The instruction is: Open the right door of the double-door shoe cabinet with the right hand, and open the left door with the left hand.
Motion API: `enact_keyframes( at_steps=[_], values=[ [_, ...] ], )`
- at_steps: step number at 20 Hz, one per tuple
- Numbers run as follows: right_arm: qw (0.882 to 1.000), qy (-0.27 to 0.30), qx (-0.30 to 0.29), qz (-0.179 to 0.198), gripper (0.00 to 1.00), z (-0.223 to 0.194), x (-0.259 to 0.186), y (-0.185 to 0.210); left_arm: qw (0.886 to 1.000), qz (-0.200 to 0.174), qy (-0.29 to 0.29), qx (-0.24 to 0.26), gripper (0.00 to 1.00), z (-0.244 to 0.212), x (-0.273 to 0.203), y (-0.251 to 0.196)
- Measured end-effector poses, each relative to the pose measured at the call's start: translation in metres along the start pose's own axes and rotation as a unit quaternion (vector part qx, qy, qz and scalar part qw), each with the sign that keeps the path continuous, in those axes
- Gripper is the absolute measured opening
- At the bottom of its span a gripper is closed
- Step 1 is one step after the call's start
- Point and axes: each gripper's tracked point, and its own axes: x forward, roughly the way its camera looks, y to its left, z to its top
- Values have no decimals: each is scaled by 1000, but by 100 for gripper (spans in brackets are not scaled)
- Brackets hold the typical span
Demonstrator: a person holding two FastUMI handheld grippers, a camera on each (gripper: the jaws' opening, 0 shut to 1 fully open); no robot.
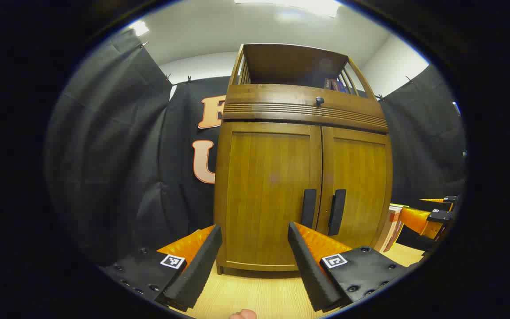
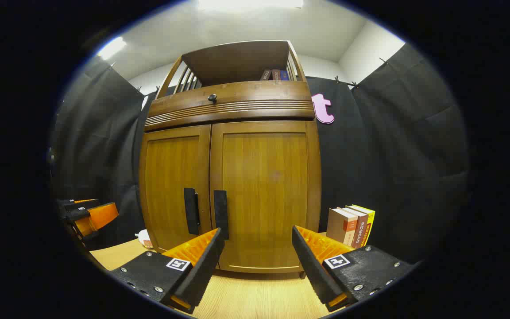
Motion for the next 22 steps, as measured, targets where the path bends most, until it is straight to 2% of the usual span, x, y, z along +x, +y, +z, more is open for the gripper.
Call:
enact_keyframes(
  at_steps=[7, 8, 9, 12, 15, 16, 18, 22],
  values=[
    [1000, -3, 0, -5, 94, 6, -3, 0, 1000, 2, 5, -1, 97, -3, 1, 0],
    [1000, -3, -3, -6, 98, 5, -3, 0, 1000, 3, 5, 1, 96, -3, 0, 0],
    [1000, -4, -6, -5, 94, 6, -3, 0, 1000, 3, 6, 1, 99, -3, 0, 0],
    [1000, -3, -6, -5, 94, 4, -3, 1, 1000, 5, 6, 2, 94, -4, 1, 1],
    [1000, 1, -3, -6, 94, 3, -1, 0, 1000, 7, 12, -2, 99, -5, 0, 1],
    [1000, 2, -1, -6, 94, 2, 1, 1, 1000, 7, 15, -4, 94, -6, 0, 2],
    [1000, -2, -1, -4, 90, 6, 1, 2, 1000, 6, 7, -6, 94, -2, 0, 1],
    [1000, -15, -14, 10, 98, 11, -4, 8, 1000, 6, -4, -2, 94, 7, -3, 0]
  ],
)
